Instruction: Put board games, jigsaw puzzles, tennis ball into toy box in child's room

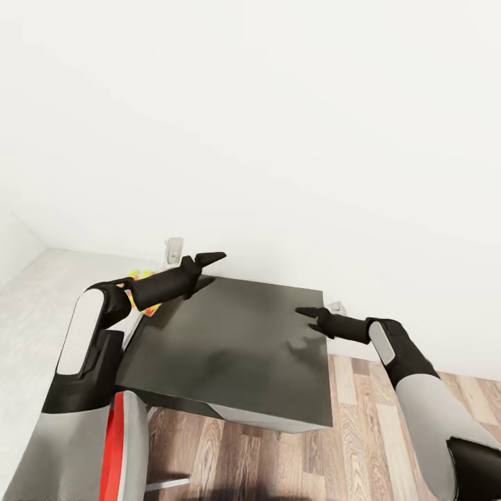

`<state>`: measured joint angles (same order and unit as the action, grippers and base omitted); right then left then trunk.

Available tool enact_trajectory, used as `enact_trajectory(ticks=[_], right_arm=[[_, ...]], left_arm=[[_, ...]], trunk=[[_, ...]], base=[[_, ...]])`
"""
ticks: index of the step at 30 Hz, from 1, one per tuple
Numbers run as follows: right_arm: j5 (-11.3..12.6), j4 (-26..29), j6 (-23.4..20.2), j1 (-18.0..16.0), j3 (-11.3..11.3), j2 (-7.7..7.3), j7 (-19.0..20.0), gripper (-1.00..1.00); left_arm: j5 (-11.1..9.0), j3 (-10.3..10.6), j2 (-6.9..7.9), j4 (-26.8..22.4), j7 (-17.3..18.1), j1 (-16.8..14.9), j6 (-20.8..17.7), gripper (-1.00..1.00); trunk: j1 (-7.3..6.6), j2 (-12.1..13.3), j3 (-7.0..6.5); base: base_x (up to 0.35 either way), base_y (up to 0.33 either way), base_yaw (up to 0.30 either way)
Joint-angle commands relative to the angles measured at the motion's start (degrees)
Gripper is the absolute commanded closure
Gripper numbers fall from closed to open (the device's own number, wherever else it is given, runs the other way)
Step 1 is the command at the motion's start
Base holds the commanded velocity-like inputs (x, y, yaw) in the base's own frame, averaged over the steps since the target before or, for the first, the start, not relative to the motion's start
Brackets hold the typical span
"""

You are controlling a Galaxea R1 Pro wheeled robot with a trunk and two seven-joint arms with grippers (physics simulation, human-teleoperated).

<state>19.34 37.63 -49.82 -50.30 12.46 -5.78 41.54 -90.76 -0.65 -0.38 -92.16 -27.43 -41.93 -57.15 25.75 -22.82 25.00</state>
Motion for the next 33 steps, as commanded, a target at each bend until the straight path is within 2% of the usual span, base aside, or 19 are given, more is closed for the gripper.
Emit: enact_trajectory(ticks=[1, 6, 9, 16, 19, 23, 26, 29, 31, 32, 33], right_arm=[[0.13, -0.96, 1.76, -0.08, 0.14, -0.05, 0.23, -1.0], [0.46, -4.2, 6.47, -0.17, 0.12, -0.12, 0.01, -1.0], [0.55, -4.84, 7.26, -0.2, 0.16, -0.17, -0.1, -1.0], [0.77, -5.21, 7.76, -0.22, 0.2, -0.31, -0.08, -1.0], [1.02, -5.25, 7.79, -0.23, 0.2, -0.36, -0.06, -1.0], [1.34, -5.27, 7.83, -0.23, 0.26, -0.39, -0.05, -1.0], [1.46, -5.32, 7.95, -0.23, 1.32, -0.38, -0.13, -1.0], [1.44, -5.61, 8.79, -0.23, 4.05, -0.4, -0.37, -1.0], [1.46, -6.25, 9.95, -0.27, 6.04, -0.51, -0.47, -1.0], [1.47, -6.53, 10.5, -0.29, 7.14, -0.56, -0.51, -1.0], [1.47, -6.63, 10.73, -0.28, 7.69, -0.58, -0.54, -1.0]], left_arm=[[-0.9, 0.24, -0.05, -0.04, -1.05, -0.19, -0.16, -1.0], [-1.4, 0.58, 0.42, -0.04, -1.78, -0.27, -0.14, -1.0], [-1.47, 0.62, 0.51, -0.04, -1.95, -0.21, -0.1, -1.0], [-1.52, 1.05, -0.04, -0.04, -3.93, 0.17, 0.0, -1.0], [-1.52, 1.19, -0.92, -0.04, -7.03, 0.07, 0.07, -1.0], [-1.52, 1.11, -1.3, -0.04, -8.86, 0.06, 0.05, -1.0], [-1.4, 1.14, -1.37, -0.04, -9.59, -0.05, 0.05, -1.0], [-1.13, 0.95, -1.06, 0.01, -11.84, -1.1, 0.13, -1.0], [-1.24, 0.76, -0.96, 0.34, -16.14, -4.17, 0.19, -1.0], [-1.34, 0.69, -1.14, 0.81, -20.24, -6.77, 0.22, -1.0], [-1.47, 0.68, -1.28, 1.06, -22.47, -8.06, 0.25, -1.0]], trunk=[[0.03, -0.1, 0.09], [0.03, -0.1, 0.08], [0.03, -0.1, 0.05], [0.03, -0.1, -0.12], [0.03, -0.1, -0.19], [0.03, -0.1, -0.26], [0.03, -0.1, -0.28], [0.03, -0.1, -0.28], [0.03, -0.1, -0.28], [0.03, -0.1, -0.28], [0.03, -0.1, -0.29]], base=[[0.0, 0.0, 0.079], [0.0, 0.0, 0.187], [0.0, 0.0, 0.267], [0.0, 0.0, 0.29], [0.0, 0.0, 0.295], [0.0, 0.0, 0.277], [0.0, 0.0, 0.228], [0.0, 0.0, 0.246], [0.0, 0.0, 0.265], [0.0, 0.0, 0.261], [0.0, 0.0, 0.256]])
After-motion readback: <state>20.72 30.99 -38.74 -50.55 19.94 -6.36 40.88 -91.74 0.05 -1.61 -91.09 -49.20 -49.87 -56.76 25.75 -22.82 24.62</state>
